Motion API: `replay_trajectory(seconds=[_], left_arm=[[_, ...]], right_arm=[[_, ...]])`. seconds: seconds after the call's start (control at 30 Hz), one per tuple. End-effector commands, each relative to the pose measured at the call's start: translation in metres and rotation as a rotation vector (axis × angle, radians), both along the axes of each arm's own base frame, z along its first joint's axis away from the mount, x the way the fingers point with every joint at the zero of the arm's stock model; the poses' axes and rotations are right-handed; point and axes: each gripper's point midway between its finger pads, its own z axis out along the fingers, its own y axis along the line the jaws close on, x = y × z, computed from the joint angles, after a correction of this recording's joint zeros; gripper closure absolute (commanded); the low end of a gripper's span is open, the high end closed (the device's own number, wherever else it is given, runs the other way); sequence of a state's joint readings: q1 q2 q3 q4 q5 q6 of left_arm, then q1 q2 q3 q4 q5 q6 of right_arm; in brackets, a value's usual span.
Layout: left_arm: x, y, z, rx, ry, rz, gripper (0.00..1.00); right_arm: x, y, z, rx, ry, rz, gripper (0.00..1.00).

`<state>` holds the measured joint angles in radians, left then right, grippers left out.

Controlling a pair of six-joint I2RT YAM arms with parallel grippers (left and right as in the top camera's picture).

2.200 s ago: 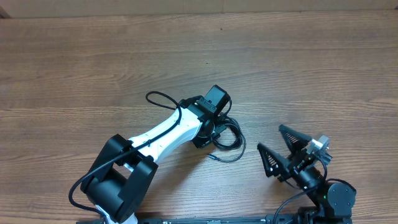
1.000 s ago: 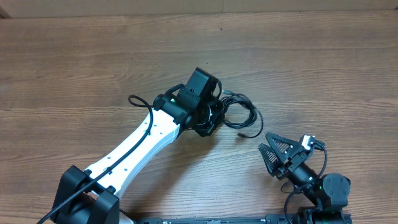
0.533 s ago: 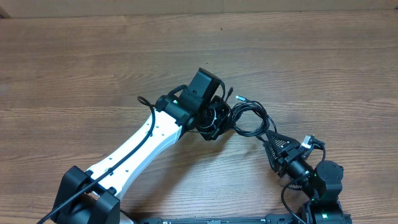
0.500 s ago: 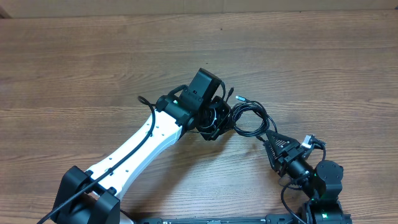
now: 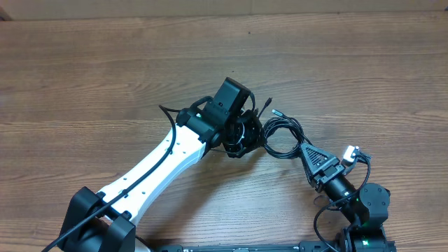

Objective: Untangle cables

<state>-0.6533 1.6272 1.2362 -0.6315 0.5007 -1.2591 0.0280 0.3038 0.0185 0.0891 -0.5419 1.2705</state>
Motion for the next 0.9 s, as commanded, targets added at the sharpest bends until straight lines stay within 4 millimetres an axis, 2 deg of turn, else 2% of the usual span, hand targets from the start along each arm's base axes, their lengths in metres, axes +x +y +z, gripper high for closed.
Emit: replay_trajectory(seconds=[0.0, 0.07, 0.13, 0.23, 0.5, 0.7, 0.8, 0.87], left_arm=[[0.0018, -0.0056, 0.0182, -0.035, -0.060, -0.041, 0.96], [0.0014, -0.0062, 0.0186, -0.036, -0.061, -0.042, 0.96], [0.0006, -0.0070, 0.0178, -0.031, -0.064, -0.044, 0.96], [0.0012, -0.0071, 0.0157, -0.010, -0.080, -0.038, 0.96], [0.0000, -0.0082, 0.0150, -0.003, -0.084, -0.040, 0.96], [-0.0011, -0.0090, 0.0155, -0.008, -0.081, -0.045, 0.96], [-0.0010, -0.0089, 0.0155, -0.008, -0.081, -0.044, 0.96], [-0.0007, -0.0087, 0.0153, -0.006, -0.082, -0.043, 0.89]], right_arm=[[-0.0025, 0.0039, -0.0027, -0.046, -0.032, 0.031, 0.52], [-0.0024, 0.0039, -0.0024, -0.056, -0.041, 0.032, 0.55], [-0.0027, 0.0044, -0.0019, -0.055, -0.042, 0.036, 0.63], [-0.0036, 0.0056, -0.0019, -0.054, -0.042, 0.044, 0.70], [-0.0042, 0.0063, -0.0022, -0.057, -0.043, 0.050, 0.76], [-0.0044, 0.0063, -0.0038, -0.089, -0.059, 0.055, 0.95], [-0.0044, 0.0062, -0.0044, -0.094, -0.059, 0.055, 0.96], [-0.0043, 0.0060, -0.0046, -0.094, -0.058, 0.053, 0.96]])
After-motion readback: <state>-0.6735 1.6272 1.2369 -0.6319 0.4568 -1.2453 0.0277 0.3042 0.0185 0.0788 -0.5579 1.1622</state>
